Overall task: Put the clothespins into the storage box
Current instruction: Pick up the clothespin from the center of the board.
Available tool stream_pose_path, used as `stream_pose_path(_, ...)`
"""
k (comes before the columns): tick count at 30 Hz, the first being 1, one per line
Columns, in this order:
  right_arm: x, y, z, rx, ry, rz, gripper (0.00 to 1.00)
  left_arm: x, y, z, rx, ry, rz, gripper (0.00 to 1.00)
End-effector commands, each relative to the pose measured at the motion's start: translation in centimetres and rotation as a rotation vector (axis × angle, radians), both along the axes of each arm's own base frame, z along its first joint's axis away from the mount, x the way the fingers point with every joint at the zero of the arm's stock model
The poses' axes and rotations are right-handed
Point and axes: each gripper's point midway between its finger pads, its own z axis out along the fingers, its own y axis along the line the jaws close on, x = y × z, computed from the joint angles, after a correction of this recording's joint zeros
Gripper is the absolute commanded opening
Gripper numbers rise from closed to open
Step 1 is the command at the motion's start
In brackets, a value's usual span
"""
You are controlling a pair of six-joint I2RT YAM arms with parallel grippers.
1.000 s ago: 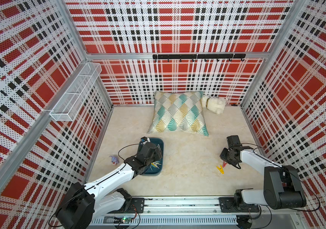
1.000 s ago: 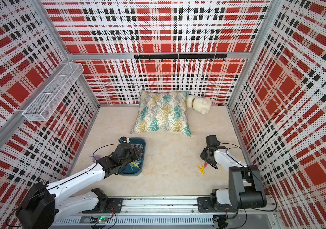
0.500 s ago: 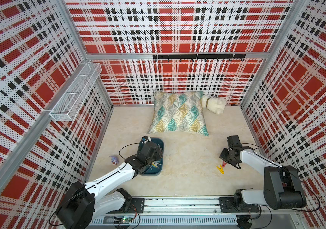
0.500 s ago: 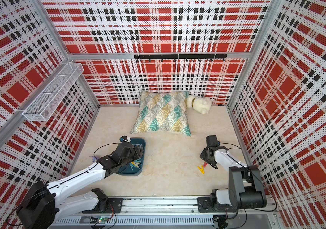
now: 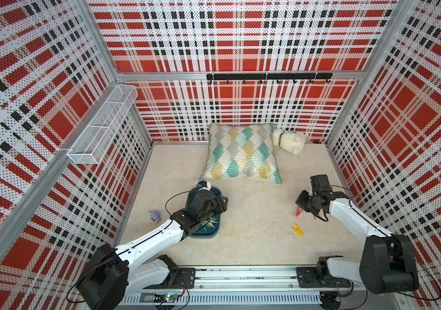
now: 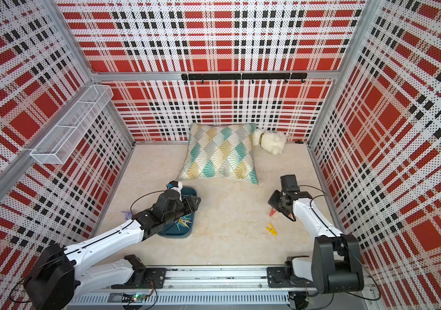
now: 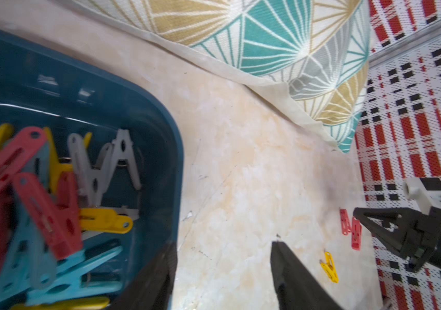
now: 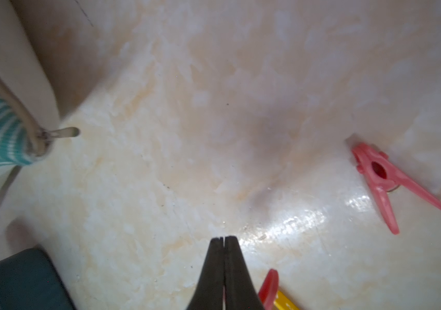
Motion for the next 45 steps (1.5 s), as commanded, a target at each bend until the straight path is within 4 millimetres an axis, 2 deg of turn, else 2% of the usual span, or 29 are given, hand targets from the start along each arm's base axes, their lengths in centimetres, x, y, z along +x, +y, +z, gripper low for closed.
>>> stream_pose_path(1,0.9,2.6,2.1,0.075,-0.044,0.027,0.00,0.1,-3.3,2.4,-0.136,-0.048,-0.093,0.62)
stream_pose_path(7,2.9,8.3,4.5,0.159,-0.100,0.099,0.00,-1.1,-7.4,2.8,-0.267,-0.038,-0.195,0.64)
stream_pose_path(13,4.0,14.5,6.0,0.225,-0.125,0.178,0.00,-2.0,-11.1,2.3,-0.253,-0.018,-0.261,0.64)
stream_pose_path(17,4.1,17.9,6.7,0.250,-0.132,0.227,0.00,-2.2,-12.1,2.1,-0.256,-0.014,-0.271,0.65)
stream_pose_path(22,3.7,21.0,7.2,0.274,-0.130,0.276,0.00,-2.0,-12.1,2.4,-0.266,-0.020,-0.260,0.65)
stream_pose_path(30,2.8,24.4,8.0,0.318,-0.133,0.326,0.00,-1.7,-11.7,2.5,-0.269,-0.027,-0.240,0.65)
stream_pose_path(32,2.4,24.9,8.3,0.319,-0.137,0.338,0.00,-1.6,-11.2,2.4,-0.268,-0.024,-0.223,0.62)
stream_pose_path(39,1.5,25.5,8.5,0.325,-0.133,0.354,0.00,-1.2,-9.7,2.6,-0.281,-0.032,-0.183,0.38)
stream_pose_path(45,1.1,25.6,8.6,0.325,-0.133,0.364,0.00,-1.3,-9.5,2.6,-0.287,-0.030,-0.193,0.21)
